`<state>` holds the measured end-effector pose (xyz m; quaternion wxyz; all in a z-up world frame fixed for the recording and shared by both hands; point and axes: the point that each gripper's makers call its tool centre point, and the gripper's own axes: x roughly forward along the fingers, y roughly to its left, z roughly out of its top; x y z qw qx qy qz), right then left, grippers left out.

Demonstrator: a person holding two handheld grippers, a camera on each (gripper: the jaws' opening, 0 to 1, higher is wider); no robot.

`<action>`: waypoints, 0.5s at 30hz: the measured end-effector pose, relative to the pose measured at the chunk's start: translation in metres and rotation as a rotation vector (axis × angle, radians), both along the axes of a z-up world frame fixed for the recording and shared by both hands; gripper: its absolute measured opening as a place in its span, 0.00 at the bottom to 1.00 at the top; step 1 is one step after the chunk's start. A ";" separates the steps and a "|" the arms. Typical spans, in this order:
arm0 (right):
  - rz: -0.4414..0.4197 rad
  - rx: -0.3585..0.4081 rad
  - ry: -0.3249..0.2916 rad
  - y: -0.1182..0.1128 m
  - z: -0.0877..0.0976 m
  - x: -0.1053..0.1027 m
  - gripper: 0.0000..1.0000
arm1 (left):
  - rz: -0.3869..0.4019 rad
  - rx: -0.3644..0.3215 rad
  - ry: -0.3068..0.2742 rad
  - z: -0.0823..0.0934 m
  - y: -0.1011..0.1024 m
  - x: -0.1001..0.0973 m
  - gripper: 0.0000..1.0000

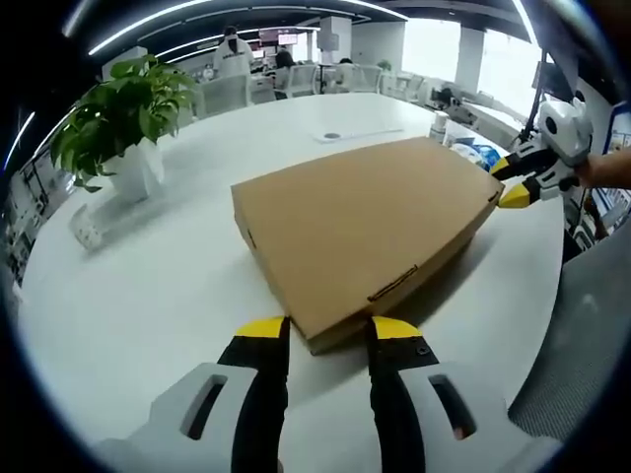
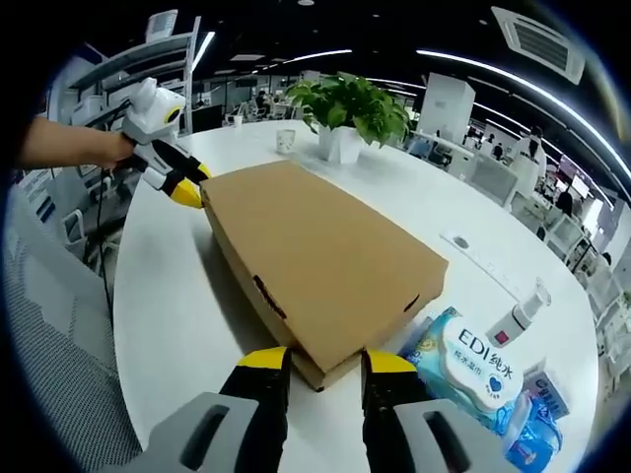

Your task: Operate the shoe box by opening the lid, removing the specified soft item, and placing it in the target area until the item is outside and the box remains undamaged.

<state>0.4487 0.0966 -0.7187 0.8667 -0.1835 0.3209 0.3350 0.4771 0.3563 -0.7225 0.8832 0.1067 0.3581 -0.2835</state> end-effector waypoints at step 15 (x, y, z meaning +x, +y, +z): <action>-0.002 -0.015 0.008 -0.002 0.000 0.035 0.25 | -0.015 0.030 0.010 0.005 -0.009 0.023 0.30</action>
